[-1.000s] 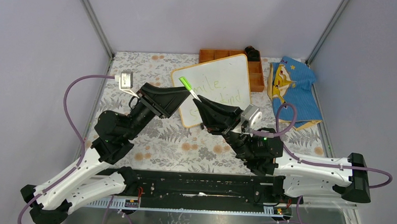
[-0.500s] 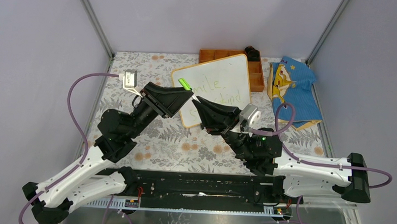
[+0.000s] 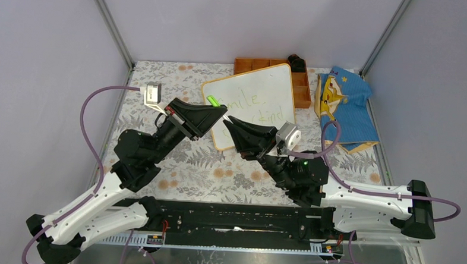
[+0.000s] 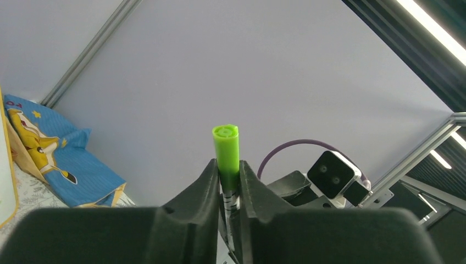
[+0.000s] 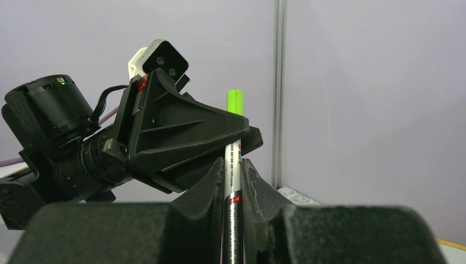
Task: Write a sentence on the whiteboard
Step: Place the whiteboard marker at the center of the board.
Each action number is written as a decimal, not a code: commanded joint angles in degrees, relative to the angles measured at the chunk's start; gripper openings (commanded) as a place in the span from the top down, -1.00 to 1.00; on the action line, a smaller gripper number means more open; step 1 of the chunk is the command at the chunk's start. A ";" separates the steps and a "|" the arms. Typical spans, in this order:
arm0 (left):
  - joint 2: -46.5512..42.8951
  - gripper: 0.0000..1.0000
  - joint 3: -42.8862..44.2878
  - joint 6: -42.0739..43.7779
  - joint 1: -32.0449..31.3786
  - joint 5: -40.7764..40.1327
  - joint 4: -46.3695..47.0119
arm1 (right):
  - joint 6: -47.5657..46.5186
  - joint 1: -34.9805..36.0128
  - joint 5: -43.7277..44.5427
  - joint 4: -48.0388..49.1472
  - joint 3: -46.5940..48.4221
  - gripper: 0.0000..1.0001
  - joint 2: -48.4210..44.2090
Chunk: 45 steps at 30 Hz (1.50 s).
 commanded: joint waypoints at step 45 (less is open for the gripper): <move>22.09 1.00 5.31 24.26 21.77 -15.43 -59.69 | 26.75 0.09 16.28 -58.80 -10.03 -0.29 -17.35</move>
